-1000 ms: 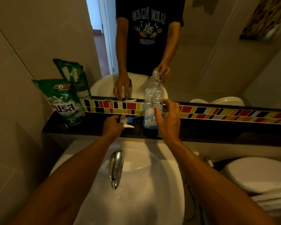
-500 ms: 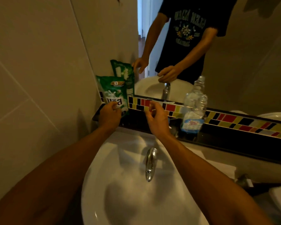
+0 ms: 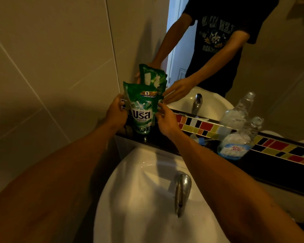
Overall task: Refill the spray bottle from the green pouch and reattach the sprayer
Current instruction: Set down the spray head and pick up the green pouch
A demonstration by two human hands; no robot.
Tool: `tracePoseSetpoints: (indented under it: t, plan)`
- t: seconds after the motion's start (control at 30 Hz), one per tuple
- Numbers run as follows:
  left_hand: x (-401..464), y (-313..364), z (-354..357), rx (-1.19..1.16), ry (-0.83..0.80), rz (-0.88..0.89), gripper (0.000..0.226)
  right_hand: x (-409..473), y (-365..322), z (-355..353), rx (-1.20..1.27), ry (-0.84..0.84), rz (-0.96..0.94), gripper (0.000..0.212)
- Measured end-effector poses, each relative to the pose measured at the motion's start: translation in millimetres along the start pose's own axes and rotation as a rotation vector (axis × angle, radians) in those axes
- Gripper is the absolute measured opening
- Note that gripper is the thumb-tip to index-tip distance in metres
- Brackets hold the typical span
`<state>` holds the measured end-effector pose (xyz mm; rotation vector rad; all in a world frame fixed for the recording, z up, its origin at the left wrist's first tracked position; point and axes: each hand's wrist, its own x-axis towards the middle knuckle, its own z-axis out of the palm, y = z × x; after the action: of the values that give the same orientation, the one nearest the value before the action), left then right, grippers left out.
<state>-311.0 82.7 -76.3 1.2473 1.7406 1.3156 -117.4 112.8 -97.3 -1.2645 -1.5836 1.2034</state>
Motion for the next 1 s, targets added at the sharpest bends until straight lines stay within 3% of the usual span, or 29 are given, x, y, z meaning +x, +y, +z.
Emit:
tracePoseSetpoints:
  t: [0.17,0.3,0.5,0.8,1.0]
  plan:
    - [13,-9,8,-0.176,-0.087,-0.012,0.051,10,10,18,-0.036,0.079,-0.014,0.034]
    - [17,-18,12,-0.174,-0.008,0.01,0.035,13,17,25,-0.032,0.191,-0.018,0.024]
    - [1,-23,9,-0.22,0.064,0.04,0.03,0,21,28,0.003,0.244,-0.01,0.023]
    - [-45,34,24,-0.397,-0.111,0.132,0.015,-62,3,-8,0.194,0.322,-0.072,0.013]
    - [-79,85,55,-0.459,-0.268,0.141,0.018,-107,-4,-60,0.153,0.403,-0.136,0.014]
